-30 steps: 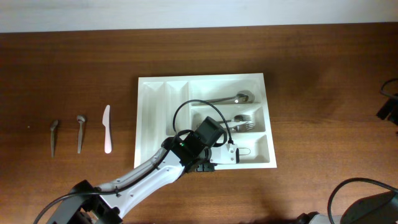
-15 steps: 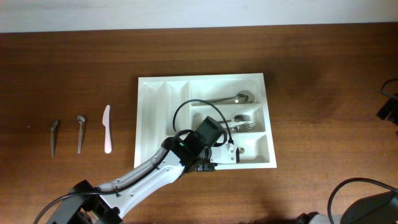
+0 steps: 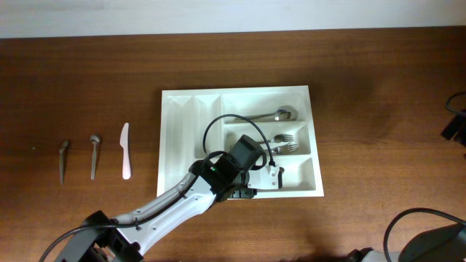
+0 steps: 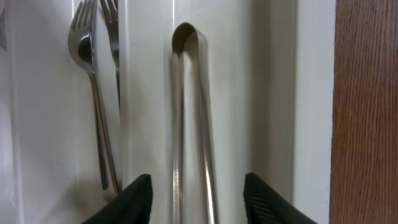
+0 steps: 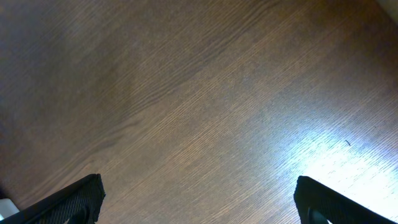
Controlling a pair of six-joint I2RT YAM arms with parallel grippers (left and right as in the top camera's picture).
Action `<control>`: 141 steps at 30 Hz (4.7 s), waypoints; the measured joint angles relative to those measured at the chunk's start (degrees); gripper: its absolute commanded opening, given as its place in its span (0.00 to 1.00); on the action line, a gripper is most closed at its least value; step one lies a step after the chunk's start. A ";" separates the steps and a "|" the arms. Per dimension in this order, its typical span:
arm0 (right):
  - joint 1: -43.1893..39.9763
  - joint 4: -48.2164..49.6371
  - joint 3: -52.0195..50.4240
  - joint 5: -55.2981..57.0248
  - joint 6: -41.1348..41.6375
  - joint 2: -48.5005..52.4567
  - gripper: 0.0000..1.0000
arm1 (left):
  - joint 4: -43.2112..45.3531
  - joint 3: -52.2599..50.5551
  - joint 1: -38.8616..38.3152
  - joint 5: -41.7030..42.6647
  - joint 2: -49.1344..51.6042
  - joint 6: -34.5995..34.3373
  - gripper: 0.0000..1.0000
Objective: Pack container
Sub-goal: 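Lower the tongs into the bottom compartment and open the left gripper, then move the left gripper left over the white plastic knife and grasp it, then carry the knife with the left gripper into the tray's narrow left compartment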
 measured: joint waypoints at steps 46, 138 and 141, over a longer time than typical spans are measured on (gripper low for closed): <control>0.00 0.00 0.00 0.00 0.00 0.00 0.99 | -28.96 21.66 41.42 -10.88 -5.68 -56.92 0.99; 0.00 0.00 0.00 0.00 -0.02 0.00 0.99 | -33.11 32.81 57.35 -0.42 27.02 -45.88 0.02; 0.00 0.00 0.00 0.00 0.02 0.00 0.99 | -35.56 37.29 57.09 -0.28 27.02 -45.88 0.02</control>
